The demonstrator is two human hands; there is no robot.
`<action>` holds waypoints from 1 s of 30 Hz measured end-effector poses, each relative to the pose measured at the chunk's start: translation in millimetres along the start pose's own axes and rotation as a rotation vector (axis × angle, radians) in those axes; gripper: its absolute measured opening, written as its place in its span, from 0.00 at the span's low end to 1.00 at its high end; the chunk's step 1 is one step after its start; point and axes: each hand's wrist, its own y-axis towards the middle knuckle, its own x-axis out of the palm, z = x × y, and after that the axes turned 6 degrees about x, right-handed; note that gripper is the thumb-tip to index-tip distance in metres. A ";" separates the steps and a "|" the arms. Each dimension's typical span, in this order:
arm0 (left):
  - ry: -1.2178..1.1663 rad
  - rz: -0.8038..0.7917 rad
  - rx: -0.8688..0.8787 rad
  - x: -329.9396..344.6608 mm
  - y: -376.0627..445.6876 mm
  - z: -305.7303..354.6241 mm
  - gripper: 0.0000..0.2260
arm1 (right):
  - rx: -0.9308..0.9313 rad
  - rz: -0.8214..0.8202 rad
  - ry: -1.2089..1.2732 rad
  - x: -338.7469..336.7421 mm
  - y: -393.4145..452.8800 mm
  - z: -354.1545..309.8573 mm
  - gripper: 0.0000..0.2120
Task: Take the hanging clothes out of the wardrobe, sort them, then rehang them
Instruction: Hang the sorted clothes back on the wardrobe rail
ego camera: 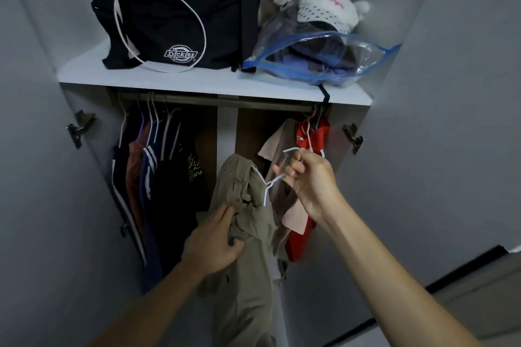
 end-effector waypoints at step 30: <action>0.183 0.084 -0.055 51.6 317.5 -135.1 0.28 | -0.300 0.290 -0.196 -58.1 323.2 15.5 0.12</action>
